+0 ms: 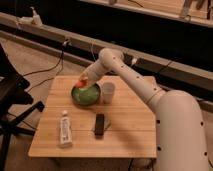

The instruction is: Place the pepper in the ceramic bowl

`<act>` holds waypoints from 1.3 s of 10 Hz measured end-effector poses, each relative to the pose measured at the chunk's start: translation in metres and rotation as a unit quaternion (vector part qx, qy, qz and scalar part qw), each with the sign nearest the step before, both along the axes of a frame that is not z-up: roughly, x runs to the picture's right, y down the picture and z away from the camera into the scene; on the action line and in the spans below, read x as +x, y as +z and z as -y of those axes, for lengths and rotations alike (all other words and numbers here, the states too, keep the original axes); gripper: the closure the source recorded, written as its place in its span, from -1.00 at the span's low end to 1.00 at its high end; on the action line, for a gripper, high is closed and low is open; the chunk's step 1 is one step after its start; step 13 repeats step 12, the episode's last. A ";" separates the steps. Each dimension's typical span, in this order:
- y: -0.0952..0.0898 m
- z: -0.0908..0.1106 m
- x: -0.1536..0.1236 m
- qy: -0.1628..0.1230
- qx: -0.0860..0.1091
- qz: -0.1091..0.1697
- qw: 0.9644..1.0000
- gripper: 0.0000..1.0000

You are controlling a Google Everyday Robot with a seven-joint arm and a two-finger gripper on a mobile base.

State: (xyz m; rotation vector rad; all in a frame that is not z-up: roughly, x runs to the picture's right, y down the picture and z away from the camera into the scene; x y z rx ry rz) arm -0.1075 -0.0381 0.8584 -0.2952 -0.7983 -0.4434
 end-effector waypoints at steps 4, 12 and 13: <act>0.013 0.000 0.003 -0.001 -0.009 -0.012 1.000 -0.60; 0.017 -0.007 0.006 0.003 -0.017 -0.015 1.000 0.10; 0.017 -0.007 0.006 0.003 -0.017 -0.015 1.000 0.10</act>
